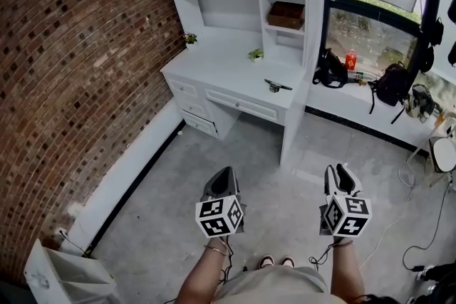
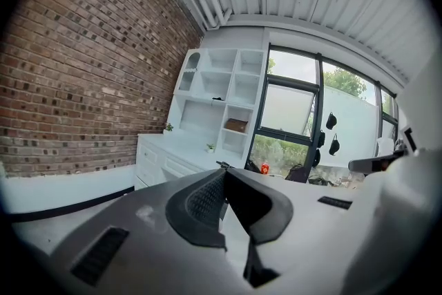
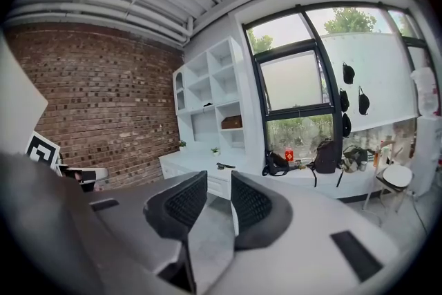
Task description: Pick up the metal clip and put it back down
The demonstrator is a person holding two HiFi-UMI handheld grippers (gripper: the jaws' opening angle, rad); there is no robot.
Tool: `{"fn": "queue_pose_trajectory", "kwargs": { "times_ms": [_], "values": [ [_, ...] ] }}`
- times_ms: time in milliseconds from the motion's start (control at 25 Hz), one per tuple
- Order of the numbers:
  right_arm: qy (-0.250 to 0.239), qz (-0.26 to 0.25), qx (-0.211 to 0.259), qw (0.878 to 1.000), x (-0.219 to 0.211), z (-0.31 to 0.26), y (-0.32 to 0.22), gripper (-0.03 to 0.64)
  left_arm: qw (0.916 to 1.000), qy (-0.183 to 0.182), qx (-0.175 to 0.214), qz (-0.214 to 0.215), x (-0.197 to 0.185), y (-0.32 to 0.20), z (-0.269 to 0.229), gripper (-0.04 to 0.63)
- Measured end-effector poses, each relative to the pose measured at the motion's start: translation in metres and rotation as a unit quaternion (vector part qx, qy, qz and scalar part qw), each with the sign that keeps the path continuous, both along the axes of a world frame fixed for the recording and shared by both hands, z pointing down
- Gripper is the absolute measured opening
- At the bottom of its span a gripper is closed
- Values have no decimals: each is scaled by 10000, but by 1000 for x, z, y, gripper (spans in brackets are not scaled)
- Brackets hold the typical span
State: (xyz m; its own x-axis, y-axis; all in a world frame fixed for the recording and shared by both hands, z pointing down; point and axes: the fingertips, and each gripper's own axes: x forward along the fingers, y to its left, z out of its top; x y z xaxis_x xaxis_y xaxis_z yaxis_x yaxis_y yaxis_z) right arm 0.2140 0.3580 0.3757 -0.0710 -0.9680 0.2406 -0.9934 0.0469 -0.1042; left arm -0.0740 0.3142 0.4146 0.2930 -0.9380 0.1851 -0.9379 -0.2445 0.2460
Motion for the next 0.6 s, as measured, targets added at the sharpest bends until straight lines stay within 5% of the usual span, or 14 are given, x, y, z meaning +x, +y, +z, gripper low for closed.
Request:
{"fn": "queue_pose_trajectory", "kwargs": {
  "times_ms": [600],
  "values": [
    [44, 65, -250, 9997, 2, 19, -17, 115, 9997, 25, -222, -113, -11, -16, 21, 6]
  ]
}}
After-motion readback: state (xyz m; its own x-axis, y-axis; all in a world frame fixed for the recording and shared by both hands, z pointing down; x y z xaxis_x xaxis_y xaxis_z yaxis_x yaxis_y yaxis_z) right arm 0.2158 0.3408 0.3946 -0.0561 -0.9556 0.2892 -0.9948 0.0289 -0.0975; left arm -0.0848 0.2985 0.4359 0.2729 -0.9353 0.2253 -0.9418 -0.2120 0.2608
